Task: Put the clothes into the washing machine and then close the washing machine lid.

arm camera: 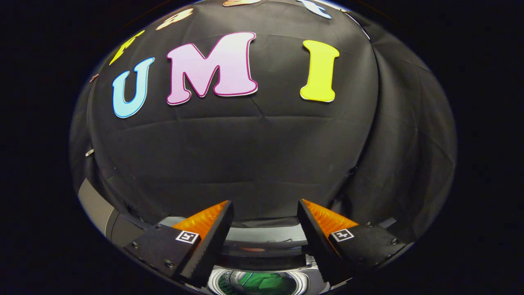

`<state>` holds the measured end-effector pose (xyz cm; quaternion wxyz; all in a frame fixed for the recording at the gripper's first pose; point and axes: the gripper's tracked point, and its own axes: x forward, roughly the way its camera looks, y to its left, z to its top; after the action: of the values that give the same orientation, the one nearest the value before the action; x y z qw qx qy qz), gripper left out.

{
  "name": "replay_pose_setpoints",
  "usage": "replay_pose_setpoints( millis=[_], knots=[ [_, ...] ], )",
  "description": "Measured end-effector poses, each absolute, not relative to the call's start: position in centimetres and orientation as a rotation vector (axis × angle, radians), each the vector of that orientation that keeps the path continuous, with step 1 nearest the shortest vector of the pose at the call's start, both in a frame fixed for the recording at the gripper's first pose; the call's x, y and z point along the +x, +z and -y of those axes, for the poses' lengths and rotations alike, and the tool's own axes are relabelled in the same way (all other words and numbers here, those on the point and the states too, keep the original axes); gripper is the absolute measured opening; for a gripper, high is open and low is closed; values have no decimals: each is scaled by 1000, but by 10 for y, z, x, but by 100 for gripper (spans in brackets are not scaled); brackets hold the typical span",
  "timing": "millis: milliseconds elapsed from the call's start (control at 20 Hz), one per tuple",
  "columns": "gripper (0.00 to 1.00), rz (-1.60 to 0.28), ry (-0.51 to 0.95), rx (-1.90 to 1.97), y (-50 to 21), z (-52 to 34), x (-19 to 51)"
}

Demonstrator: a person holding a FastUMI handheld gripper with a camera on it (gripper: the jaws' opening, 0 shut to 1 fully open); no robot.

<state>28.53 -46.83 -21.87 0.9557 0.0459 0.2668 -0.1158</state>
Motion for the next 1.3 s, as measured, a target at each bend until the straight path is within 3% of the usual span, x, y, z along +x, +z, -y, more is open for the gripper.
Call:
replay_pose_setpoints(
  millis=[1300],
  knots=[
    [100, -621, -268, 61, -232, 457, 215]
  ],
)
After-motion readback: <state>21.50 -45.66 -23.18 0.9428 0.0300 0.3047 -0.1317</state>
